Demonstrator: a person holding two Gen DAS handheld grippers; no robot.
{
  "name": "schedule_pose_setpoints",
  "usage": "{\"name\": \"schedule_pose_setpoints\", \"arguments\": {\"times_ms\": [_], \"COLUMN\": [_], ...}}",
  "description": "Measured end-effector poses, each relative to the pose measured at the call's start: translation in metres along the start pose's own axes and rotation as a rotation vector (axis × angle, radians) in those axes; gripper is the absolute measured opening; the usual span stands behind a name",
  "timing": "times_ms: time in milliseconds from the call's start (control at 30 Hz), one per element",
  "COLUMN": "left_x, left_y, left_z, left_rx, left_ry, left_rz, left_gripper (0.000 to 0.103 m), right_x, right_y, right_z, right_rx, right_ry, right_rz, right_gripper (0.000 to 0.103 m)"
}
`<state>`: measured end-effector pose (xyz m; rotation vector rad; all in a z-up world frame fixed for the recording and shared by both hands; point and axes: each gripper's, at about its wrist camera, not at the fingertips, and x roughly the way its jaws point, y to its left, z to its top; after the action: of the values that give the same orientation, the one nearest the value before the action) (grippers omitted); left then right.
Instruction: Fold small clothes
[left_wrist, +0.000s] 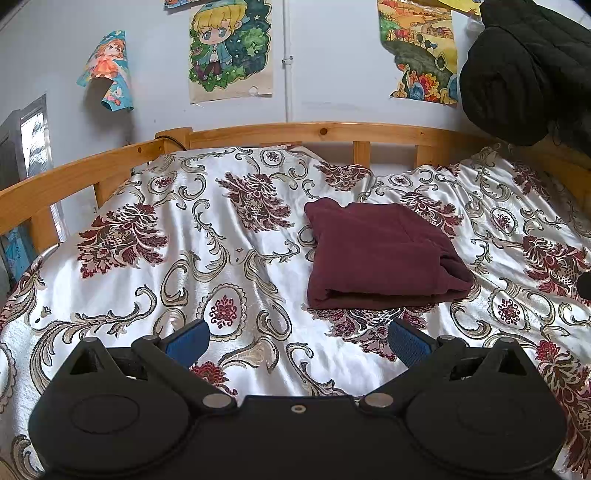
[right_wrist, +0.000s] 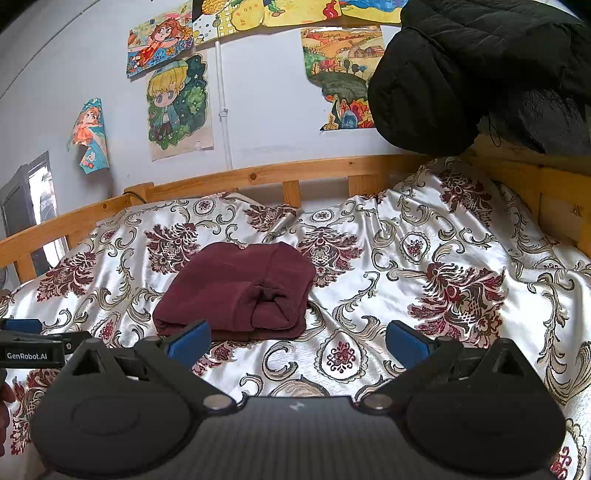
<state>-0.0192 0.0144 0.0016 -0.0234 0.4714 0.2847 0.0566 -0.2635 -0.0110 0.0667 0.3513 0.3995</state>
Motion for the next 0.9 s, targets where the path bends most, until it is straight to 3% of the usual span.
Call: {"name": "schedule_pose_setpoints", "arguments": {"times_ms": [900], "left_x": [0.0001], "left_y": [-0.0024], "left_z": [-0.0003], "left_rx": [0.002], "left_ry": [0.002], "left_rz": [0.002], "left_gripper": [0.102], "right_x": [0.0003], "right_y": [-0.0009], "right_z": [0.0003], "right_rx": [0.003], "right_ry": [0.002], "right_rz": [0.0], "right_gripper": [0.103]}}
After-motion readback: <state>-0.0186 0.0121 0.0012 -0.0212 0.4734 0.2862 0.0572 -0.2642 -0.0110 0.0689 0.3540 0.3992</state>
